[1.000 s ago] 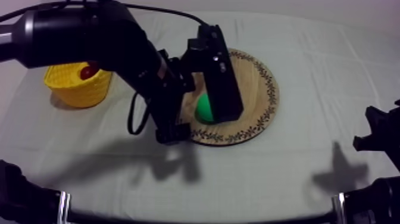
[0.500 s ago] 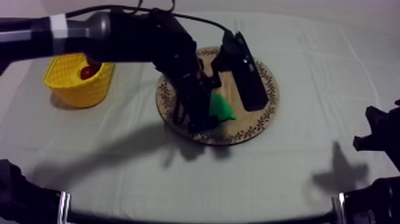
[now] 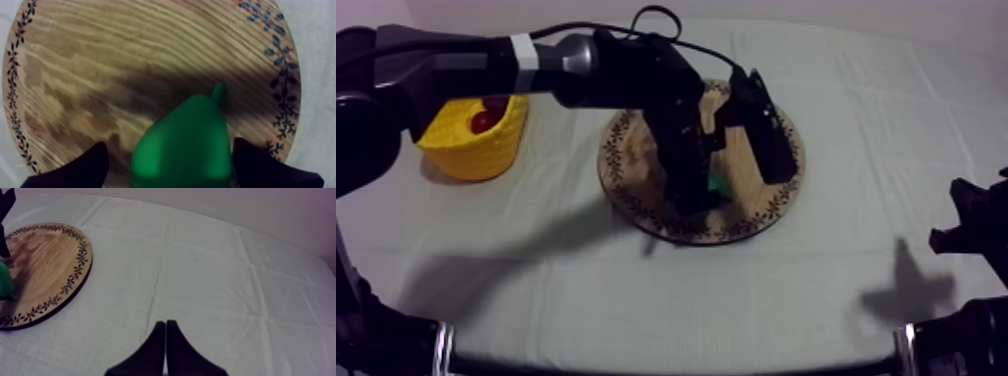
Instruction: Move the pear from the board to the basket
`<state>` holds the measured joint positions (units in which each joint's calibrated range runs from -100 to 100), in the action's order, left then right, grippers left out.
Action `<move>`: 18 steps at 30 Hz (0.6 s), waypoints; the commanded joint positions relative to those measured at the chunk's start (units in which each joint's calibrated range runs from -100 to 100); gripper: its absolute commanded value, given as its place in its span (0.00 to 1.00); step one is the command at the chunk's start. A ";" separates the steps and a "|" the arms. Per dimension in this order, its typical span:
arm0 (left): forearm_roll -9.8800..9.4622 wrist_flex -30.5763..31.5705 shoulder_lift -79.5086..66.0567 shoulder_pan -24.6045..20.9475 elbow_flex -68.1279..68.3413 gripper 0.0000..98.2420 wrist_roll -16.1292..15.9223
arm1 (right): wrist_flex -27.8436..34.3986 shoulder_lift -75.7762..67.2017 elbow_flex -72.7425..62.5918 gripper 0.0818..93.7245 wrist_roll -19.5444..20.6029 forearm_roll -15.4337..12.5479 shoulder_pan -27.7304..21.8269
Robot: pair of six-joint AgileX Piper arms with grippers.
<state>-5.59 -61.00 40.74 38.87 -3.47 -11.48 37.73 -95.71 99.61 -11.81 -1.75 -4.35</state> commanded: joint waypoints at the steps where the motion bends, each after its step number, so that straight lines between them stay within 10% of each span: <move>1: -0.04 -0.04 0.66 0.03 -0.50 0.94 0.03 | 0.01 -0.05 0.05 0.00 0.01 0.02 -0.01; 10: -0.29 -0.43 2.84 0.00 -2.07 0.86 -0.08 | 0.01 -0.05 0.05 0.00 0.01 0.02 -0.01; 18: 0.08 -0.47 2.82 -0.29 -3.26 0.53 -0.11 | 0.01 -0.05 0.05 0.00 0.01 0.02 -0.01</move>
<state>-5.55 -61.56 43.86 38.66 -6.63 -11.51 37.73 -95.71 99.61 -11.81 -1.75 -4.35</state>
